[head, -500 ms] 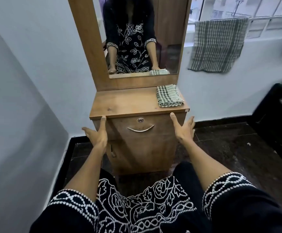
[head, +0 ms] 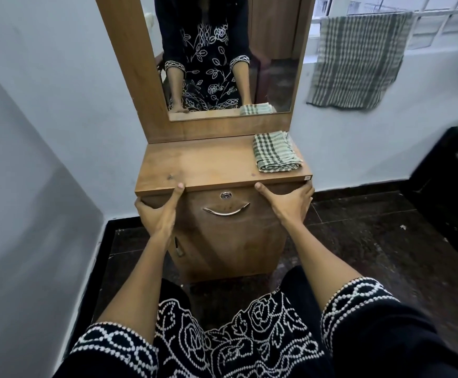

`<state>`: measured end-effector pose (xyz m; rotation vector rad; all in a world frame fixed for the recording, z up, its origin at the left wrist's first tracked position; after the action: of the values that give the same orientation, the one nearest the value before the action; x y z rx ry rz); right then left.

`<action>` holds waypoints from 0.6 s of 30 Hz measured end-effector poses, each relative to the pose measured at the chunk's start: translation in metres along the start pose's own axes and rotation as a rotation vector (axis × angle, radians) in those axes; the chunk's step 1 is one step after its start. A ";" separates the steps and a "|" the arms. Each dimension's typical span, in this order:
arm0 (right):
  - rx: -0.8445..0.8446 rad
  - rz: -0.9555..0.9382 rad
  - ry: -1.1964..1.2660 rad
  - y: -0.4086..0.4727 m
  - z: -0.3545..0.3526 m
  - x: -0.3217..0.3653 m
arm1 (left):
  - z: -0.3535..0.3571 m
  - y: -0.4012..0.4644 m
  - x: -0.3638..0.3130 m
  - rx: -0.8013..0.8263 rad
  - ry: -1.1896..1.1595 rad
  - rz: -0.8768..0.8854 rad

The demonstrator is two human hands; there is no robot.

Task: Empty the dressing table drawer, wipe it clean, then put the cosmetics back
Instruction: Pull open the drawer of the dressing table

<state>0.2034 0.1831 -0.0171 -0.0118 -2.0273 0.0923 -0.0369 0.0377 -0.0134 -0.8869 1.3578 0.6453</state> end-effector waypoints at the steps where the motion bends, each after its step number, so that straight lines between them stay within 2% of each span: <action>1: -0.008 -0.002 0.002 0.000 0.001 0.000 | 0.000 0.000 0.000 -0.003 -0.004 -0.001; 18: -0.038 -0.015 0.158 -0.010 -0.010 -0.013 | -0.019 -0.011 0.010 -0.073 0.091 -0.001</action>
<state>0.2181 0.1735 -0.0234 -0.0278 -1.8708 0.0418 -0.0363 0.0151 -0.0211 -0.9860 1.4216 0.6641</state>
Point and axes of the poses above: each hand's wrist, its own y-axis towards the middle knuckle, its own z-axis out of the palm, x = y × z, the point moved 3 cm from there along y, towards the middle knuckle, and after that the axes turned 10 degrees about x, right-handed, at the moved point
